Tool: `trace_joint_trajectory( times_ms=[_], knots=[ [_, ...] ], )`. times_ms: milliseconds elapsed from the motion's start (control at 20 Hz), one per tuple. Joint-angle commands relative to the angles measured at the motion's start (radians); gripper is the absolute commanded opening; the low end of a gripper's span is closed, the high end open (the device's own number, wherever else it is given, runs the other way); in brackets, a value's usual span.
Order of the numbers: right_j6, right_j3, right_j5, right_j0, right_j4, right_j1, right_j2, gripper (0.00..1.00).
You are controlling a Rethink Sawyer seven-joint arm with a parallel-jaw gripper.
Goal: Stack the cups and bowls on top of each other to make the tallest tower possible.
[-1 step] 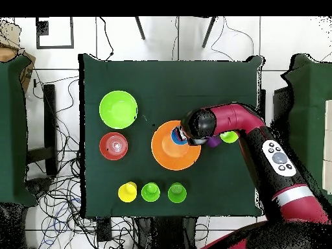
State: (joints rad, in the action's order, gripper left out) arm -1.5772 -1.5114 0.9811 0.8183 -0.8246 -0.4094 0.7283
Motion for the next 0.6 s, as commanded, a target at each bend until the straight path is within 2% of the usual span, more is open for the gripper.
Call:
trace_joint_trajectory(
  times_ms=[50, 600],
  knots=[
    [0.290, -0.002, 0.012, -0.001, -0.084, 0.005, -0.049, 0.00],
    [0.274, -0.026, -0.013, 0.012, -0.072, -0.016, -0.025, 0.00]
  ],
)
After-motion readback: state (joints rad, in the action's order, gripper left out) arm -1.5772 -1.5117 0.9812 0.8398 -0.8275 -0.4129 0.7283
